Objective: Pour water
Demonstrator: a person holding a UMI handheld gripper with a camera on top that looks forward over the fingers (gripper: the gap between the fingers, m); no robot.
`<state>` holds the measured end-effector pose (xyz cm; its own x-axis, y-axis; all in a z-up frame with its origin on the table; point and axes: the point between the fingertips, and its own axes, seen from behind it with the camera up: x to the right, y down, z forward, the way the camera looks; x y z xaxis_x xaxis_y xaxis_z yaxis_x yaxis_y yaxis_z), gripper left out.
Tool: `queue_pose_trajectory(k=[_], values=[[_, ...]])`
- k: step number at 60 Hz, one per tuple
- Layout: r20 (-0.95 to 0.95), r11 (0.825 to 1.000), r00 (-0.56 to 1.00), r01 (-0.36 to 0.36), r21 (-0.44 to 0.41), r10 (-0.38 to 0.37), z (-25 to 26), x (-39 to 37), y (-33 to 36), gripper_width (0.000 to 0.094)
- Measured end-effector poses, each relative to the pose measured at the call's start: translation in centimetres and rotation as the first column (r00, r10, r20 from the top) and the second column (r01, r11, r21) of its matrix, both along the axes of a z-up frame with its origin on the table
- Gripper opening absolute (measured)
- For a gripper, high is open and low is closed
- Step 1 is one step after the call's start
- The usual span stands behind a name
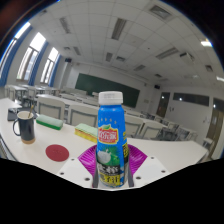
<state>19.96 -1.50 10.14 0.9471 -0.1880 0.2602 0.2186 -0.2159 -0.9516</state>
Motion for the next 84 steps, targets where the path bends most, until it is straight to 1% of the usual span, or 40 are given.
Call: queue_pose_trajectory(k=[2, 4, 5, 8, 11, 12, 17, 21, 24, 25, 26, 29, 32, 35, 37, 38, 46, 47, 49, 53, 55, 56, 57, 60, 61, 62, 64, 66, 67, 68, 70, 71, 74, 75, 76, 78, 80, 81, 82, 84], values=[[0.136, 1.0, 0.991, 0.003, 0.003, -0.004, 0.9, -1.4, 0.8, 0.0399], [0.275, 1.0, 0.961, -0.008, -0.006, 0.009, 2.7, -2.9, 1.2, 0.0398], [0.351, 1.0, 0.936, -0.012, -0.02, 0.018, 4.1, -3.6, 1.0, 0.0398], [0.539, 0.999, 0.842, -0.021, -0.041, 0.04, 6.2, -6.1, 1.9, 0.0397], [0.695, 0.996, 0.715, -0.041, -0.078, 0.084, 8.2, -8.7, 2.9, 0.0397], [0.742, 0.996, 0.664, -0.041, -0.08, 0.087, 8.0, -9.4, 3.4, 0.0396], [0.925, 0.99, 0.354, -0.034, -0.135, 0.138, 9.7, -13.8, 4.5, 0.0397], [0.985, 0.989, 0.086, -0.02, -0.149, 0.15, 10.6, -16.6, 5.6, 0.0397], [0.987, 0.988, -0.067, -0.017, -0.15, 0.149, 11.0, -18.4, 6.3, 0.0396], [0.976, 0.983, -0.121, -0.016, -0.185, 0.182, 11.1, -19.0, 6.9, 0.0396], [0.976, 0.986, -0.145, -0.021, -0.166, 0.161, 11.2, -18.7, 7.3, 0.0398], [0.943, 0.989, -0.3, -0.004, -0.15, 0.142, 11.3, -20.3, 7.3, 0.0397], [0.904, 0.989, -0.408, -0.011, -0.147, 0.13, 11.3, -21.6, 7.6, 0.0398], [0.875, 0.988, -0.466, -0.009, -0.151, 0.13, 10.8, -22.5, 7.7, 0.0399], [0.855, 0.985, -0.497, -0.001, -0.174, 0.151, 11.4, -22.9, 6.8, 0.0397], [0.861, 0.984, -0.485, -0.006, -0.179, 0.154, 11.0, -22.3, 8.2, 0.0399], [0.857, 0.983, -0.488, 0.015, -0.182, 0.166, 10.9, -21.7, 7.6, 0.0397], [0.857, 0.985, -0.49, 0.022, -0.172, 0.16, 10.8, -22.0, 7.6, 0.0398], [0.863, 0.983, -0.476, 0.02, -0.185, 0.172, 10.8, -21.5, 8.6, 0.0399], [0.894, 0.985, -0.42, 0.004, -0.173, 0.159, 11.2, -21.1, 8.7, 0.04], [0.924, 0.986, -0.35, -0.01, -0.166, 0.152, 11.3, -20.8, 8.9, 0.0405], [0.938, 0.988, -0.319, -0.018, -0.15, 0.137, 11.5, -21.1, 7.2, 0.0405], [0.952, 0.985, -0.263, -0.033, -0.172, 0.157, 11.5, -20.6, 8.8, 0.0405], [0.987, 0.986, -0.04, -0.064, -0.156, 0.154, 11.5, -19.5, 9.2, 0.0403], [0.99, 0.99, 0.066, -0.068, -0.123, 0.127, 11.4, -19.2, 8.4, 0.0404], [0.979, 0.991, 0.167, -0.081, -0.106, 0.118, 11.4, -18.7, 8.6, 0.0404], [0.925, 0.991, 0.364, -0.114, -0.073, 0.11, 10.9, -18.1, 8.8, 0.0407], [0.829, 0.989, 0.548, -0.145, -0.038, 0.112, 10.4, -17.7, 8.8, 0.0414], [0.788, 0.988, 0.609, -0.156, 0.007, 0.091, 11.0, -18.1, 7.4, 0.0415], [0.721, 0.984, 0.682, -0.178, -0.005, 0.127, 10.5, -17.7, 8.8, 0.0415], [0.53, 0.982, 0.835, -0.186, 0.026, 0.144, 9.0, -17.3, 8.4, 0.0414], [0.448, 0.979, 0.879, -0.201, 0.038, 0.163, 8.4, -17.4, 8.4, 0.0415], [0.22, 0.967, 0.95, -0.244, 0.068, 0.224, 6.8, -18.2, 8.9, 0.0416], [0.148, 0.965, 0.964, -0.236, 0.114, 0.219, 6.8, -18.4, 7.7, 0.0415], [0.104, 0.961, 0.962, -0.263, 0.087, 0.254, 5.5, -19.3, 9.1, 0.0416], [0.0, 0.955, 0.958, -0.285, 0.086, 0.286, 4.7, -19.5, 8.9, 0.0416], [-0.073, 0.953, 0.952, -0.29, 0.085, 0.296, 3.9, -19.5, 9.2, 0.0416], [-0.11, 0.954, 0.949, -0.284, 0.097, 0.294, 2.0, -20.3, 9.2, 0.0416], [-0.121, 0.955, 0.948, -0.285, 0.076, 0.293, 2.2, -19.7, 9.4, 0.0416], [-0.147, 0.957, 0.946, -0.283, 0.064, 0.29, 1.8, -19.2, 9.5, 0.0416]])
